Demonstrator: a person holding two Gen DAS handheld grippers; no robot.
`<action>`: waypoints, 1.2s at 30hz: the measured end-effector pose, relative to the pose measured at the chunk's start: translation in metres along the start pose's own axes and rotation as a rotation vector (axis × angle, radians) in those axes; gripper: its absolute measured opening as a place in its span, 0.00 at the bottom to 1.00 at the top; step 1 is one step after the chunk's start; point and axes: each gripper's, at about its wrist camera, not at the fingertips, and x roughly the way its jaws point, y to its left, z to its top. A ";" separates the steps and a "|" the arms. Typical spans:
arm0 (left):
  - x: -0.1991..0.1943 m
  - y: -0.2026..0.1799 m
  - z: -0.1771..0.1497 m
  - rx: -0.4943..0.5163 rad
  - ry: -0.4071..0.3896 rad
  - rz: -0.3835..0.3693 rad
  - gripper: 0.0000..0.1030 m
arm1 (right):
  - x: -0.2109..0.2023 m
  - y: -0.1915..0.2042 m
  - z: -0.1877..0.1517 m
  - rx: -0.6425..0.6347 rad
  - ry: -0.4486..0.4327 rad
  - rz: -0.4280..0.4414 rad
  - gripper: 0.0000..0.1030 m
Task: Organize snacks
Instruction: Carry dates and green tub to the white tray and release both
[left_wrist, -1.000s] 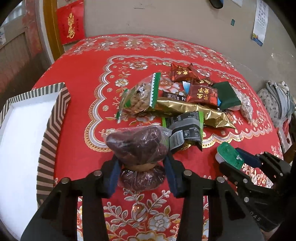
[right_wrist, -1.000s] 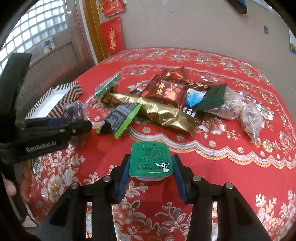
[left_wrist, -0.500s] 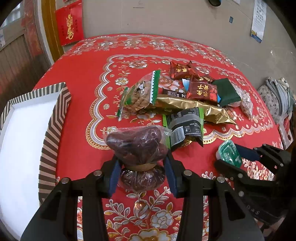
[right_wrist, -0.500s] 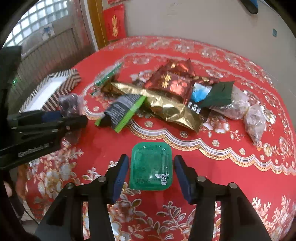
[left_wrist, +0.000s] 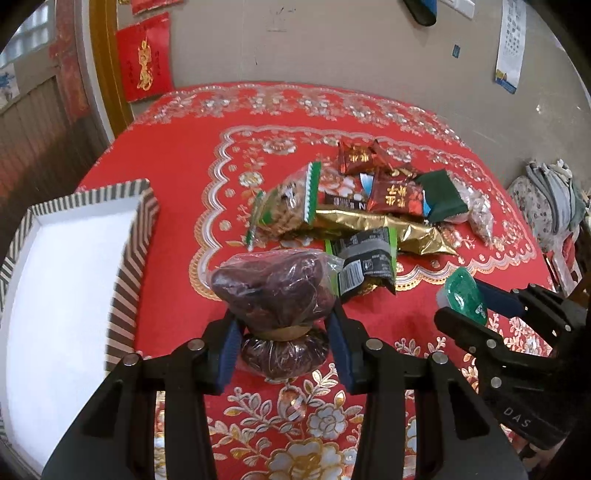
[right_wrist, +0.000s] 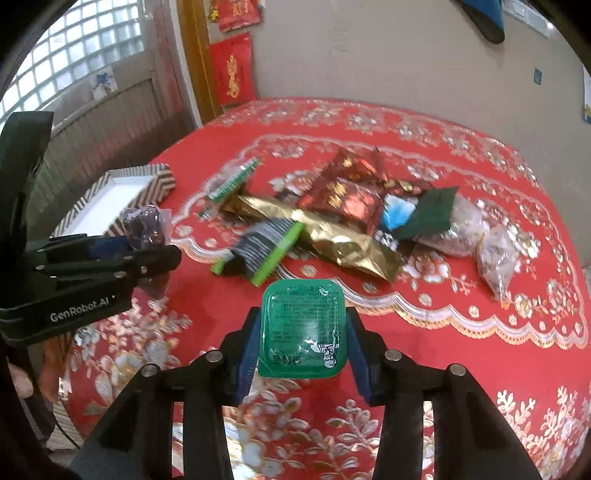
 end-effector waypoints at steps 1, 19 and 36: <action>-0.004 0.001 0.001 -0.001 -0.007 0.002 0.40 | -0.002 0.003 0.002 -0.004 -0.006 0.001 0.43; -0.053 0.078 0.008 -0.067 -0.073 0.118 0.40 | 0.008 0.090 0.052 -0.102 -0.030 0.101 0.43; -0.041 0.186 0.023 -0.184 -0.001 0.232 0.40 | 0.052 0.200 0.110 -0.199 0.002 0.230 0.43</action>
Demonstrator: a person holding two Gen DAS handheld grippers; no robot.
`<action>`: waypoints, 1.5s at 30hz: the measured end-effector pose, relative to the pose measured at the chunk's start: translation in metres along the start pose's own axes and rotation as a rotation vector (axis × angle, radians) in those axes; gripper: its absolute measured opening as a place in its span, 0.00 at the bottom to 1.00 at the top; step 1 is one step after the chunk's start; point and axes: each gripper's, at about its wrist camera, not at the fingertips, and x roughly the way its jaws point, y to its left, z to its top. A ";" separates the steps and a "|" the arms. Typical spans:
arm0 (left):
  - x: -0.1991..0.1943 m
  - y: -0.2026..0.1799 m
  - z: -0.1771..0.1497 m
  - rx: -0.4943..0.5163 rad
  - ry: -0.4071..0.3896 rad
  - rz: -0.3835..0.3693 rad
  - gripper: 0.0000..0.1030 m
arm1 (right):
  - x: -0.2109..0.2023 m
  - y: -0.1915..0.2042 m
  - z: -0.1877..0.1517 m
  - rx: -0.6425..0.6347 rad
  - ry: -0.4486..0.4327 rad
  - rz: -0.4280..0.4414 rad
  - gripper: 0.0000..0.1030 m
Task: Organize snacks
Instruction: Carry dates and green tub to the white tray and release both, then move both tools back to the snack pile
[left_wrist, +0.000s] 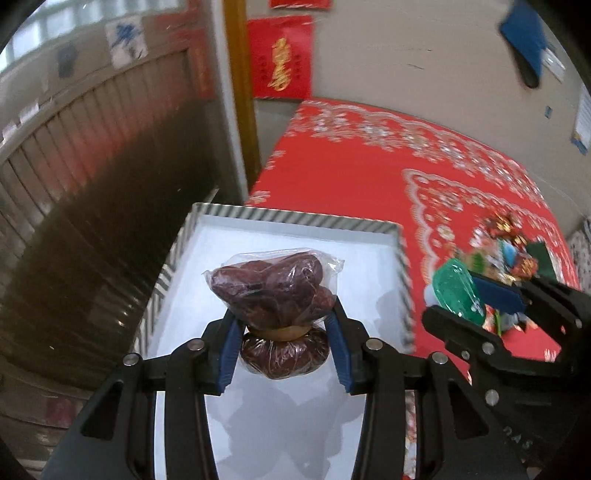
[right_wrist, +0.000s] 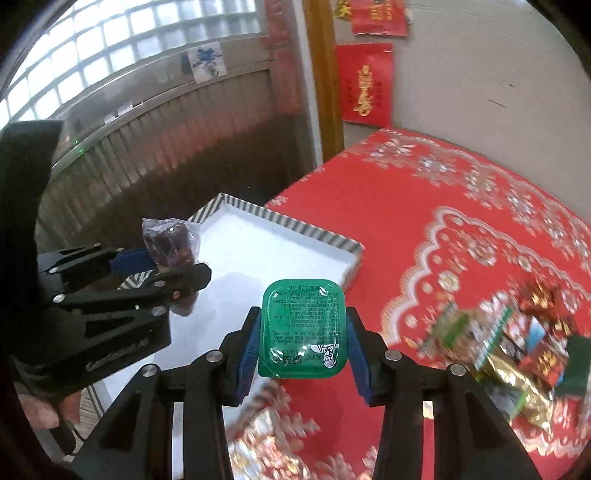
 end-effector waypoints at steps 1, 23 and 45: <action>0.004 0.005 0.003 -0.007 0.007 0.003 0.40 | 0.005 0.003 0.005 -0.004 0.003 -0.001 0.43; 0.082 0.035 0.016 -0.056 0.137 0.076 0.41 | 0.106 0.031 0.025 -0.061 0.137 -0.005 0.43; 0.006 0.024 0.010 -0.086 -0.028 0.051 0.75 | 0.021 0.010 0.001 0.011 -0.015 0.038 0.68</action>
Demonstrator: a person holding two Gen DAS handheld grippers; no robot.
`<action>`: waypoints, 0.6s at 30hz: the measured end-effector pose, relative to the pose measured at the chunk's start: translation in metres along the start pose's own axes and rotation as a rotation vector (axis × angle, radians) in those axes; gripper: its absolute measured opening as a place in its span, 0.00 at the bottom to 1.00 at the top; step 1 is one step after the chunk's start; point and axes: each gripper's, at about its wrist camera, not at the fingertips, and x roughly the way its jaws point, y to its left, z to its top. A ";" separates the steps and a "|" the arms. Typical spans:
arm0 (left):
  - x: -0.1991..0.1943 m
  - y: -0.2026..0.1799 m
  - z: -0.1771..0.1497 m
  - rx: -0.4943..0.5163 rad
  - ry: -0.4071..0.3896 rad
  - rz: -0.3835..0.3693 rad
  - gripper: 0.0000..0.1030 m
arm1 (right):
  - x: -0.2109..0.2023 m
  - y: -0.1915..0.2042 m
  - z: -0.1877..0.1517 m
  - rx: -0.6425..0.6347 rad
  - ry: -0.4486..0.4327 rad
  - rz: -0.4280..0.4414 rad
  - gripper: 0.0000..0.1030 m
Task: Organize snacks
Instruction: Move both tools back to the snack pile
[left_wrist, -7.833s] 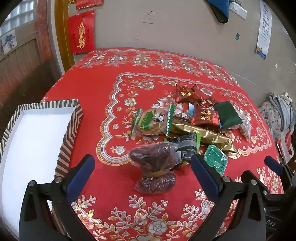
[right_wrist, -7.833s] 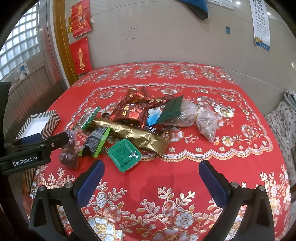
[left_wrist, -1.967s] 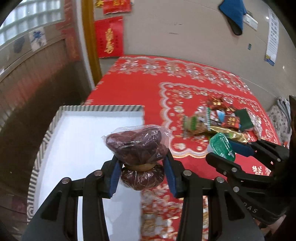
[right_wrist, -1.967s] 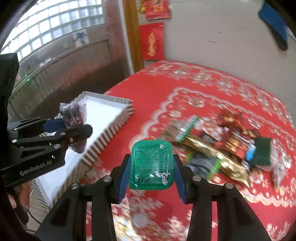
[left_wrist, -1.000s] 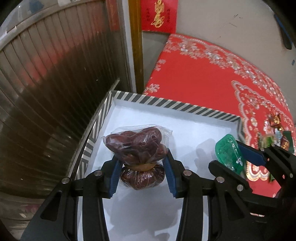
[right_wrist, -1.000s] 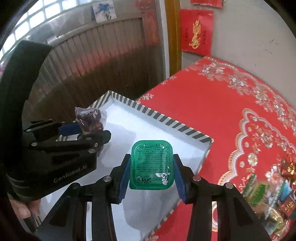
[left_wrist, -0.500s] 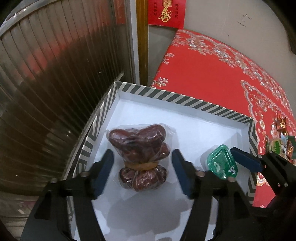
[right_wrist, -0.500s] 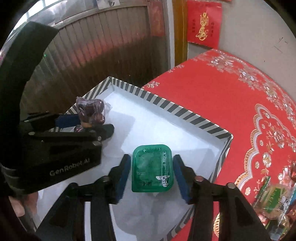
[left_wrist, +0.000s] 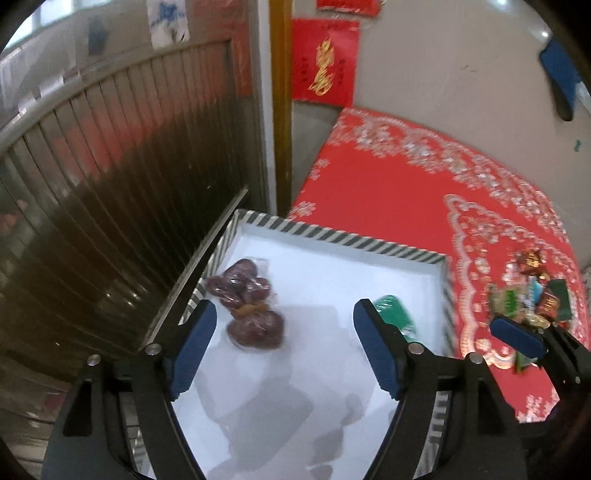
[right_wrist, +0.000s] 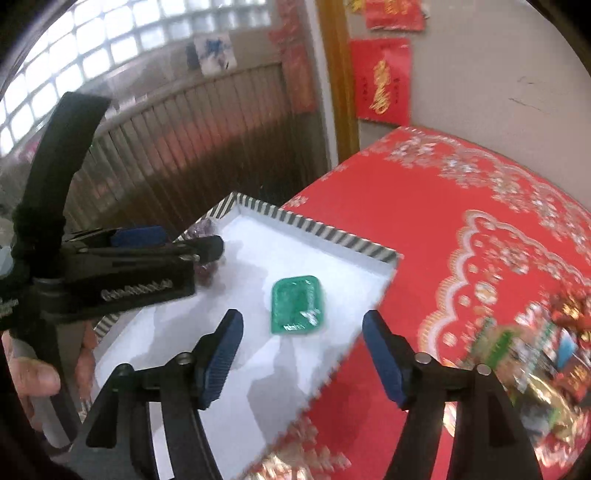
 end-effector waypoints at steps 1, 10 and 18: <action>-0.006 -0.005 -0.001 0.008 -0.005 -0.015 0.75 | -0.009 -0.005 -0.004 0.009 -0.009 -0.008 0.69; -0.027 -0.051 -0.012 0.062 0.003 -0.100 0.75 | -0.074 -0.069 -0.054 0.128 -0.053 -0.083 0.70; -0.031 -0.114 -0.032 0.138 0.047 -0.192 0.75 | -0.111 -0.132 -0.108 0.232 -0.030 -0.195 0.70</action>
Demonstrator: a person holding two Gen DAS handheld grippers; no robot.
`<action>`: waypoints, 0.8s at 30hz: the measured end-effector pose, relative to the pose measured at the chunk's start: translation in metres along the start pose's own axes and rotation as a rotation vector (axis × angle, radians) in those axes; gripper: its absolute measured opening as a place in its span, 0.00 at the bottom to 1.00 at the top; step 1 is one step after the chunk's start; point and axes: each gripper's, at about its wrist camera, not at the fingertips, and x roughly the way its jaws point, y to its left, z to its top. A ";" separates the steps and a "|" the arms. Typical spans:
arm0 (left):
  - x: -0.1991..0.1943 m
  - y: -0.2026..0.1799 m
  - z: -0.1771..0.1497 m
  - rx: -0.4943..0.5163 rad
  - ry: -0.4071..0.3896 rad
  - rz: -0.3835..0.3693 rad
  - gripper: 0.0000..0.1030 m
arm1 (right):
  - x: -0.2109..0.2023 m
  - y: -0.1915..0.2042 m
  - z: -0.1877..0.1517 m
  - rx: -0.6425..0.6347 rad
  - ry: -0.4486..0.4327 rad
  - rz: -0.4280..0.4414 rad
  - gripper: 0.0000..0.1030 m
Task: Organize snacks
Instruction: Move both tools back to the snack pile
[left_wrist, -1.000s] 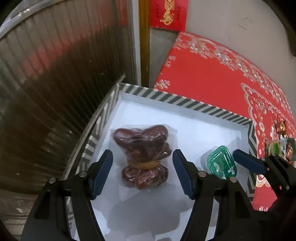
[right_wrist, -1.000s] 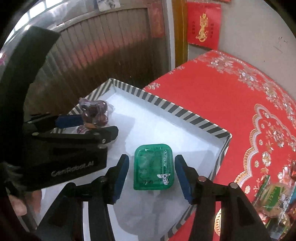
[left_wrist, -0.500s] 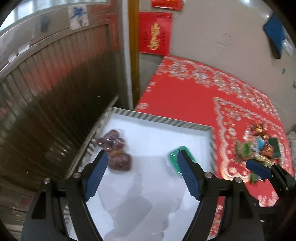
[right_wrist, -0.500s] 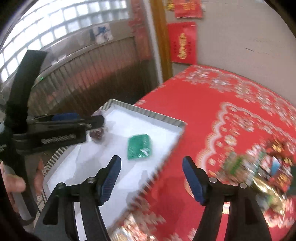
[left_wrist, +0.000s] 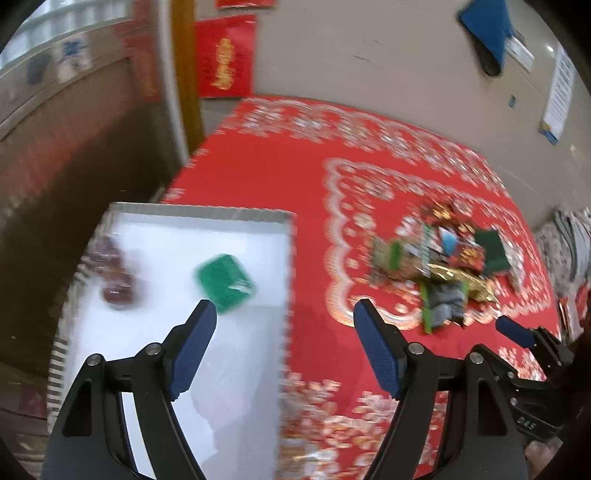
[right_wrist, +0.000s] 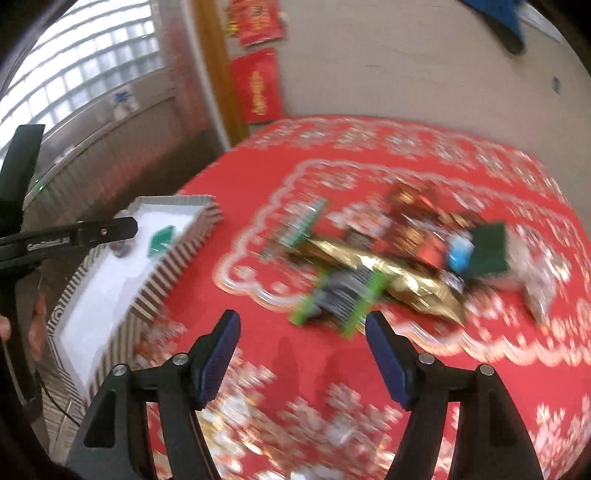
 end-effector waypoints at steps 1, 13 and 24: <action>0.003 -0.008 -0.001 0.010 0.008 -0.006 0.75 | -0.001 -0.009 -0.005 0.020 0.007 -0.007 0.70; 0.038 -0.095 -0.016 0.065 0.098 -0.080 0.75 | -0.020 -0.065 -0.036 0.095 0.008 -0.042 0.70; 0.078 -0.146 -0.012 0.070 0.161 -0.121 0.75 | -0.039 -0.117 -0.048 0.176 -0.009 -0.076 0.72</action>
